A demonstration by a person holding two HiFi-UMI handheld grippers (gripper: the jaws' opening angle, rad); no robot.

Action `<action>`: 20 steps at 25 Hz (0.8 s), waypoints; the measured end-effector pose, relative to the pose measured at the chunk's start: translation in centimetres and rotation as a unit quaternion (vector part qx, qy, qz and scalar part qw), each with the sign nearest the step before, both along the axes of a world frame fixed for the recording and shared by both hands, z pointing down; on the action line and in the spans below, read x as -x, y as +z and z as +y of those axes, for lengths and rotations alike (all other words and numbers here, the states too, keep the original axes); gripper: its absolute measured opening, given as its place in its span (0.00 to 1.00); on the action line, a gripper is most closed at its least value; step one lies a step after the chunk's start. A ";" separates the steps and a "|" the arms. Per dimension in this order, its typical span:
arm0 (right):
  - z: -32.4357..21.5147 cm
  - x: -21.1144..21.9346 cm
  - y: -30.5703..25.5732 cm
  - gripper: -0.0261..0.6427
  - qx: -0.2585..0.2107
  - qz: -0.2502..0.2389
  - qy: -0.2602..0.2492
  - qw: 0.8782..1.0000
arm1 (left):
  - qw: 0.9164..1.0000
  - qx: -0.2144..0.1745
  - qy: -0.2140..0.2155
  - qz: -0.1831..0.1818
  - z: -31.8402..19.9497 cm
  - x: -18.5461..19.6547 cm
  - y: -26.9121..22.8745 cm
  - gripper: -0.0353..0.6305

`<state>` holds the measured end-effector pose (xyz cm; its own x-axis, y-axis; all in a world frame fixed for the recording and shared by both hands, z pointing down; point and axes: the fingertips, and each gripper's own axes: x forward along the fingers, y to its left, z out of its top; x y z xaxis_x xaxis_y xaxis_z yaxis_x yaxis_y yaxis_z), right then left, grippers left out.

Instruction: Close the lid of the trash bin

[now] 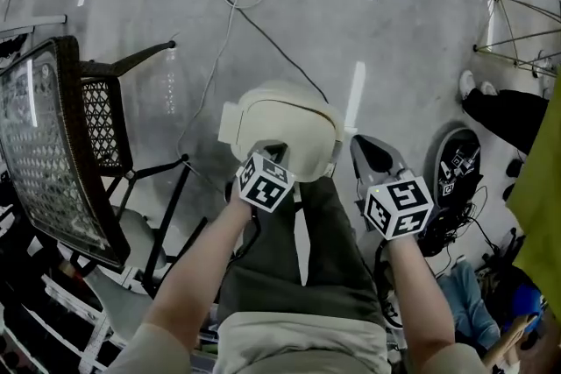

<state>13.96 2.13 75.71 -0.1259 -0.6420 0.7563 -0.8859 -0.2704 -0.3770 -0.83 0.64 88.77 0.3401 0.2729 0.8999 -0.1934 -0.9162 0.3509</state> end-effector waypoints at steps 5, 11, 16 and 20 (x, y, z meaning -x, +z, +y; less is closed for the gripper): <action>0.3 -0.8 2.1 0.04 0.003 -0.001 0.000 1.000 | 0.999 0.019 -0.033 -0.018 0.1 -0.3 2.6 0.06; -0.4 -2.1 2.3 0.04 -0.002 0.003 0.003 1.000 | 0.997 0.031 -0.066 -0.005 0.0 -0.2 1.8 0.06; -2.7 -2.2 -1.2 0.04 -0.019 0.015 -0.016 1.000 | 0.996 0.020 -0.087 0.030 -3.5 -1.5 -2.5 0.06; -4.1 -2.0 -6.3 0.04 -0.039 0.022 -0.029 0.999 | 0.991 -0.008 -0.112 0.070 -6.8 -2.4 -8.9 0.06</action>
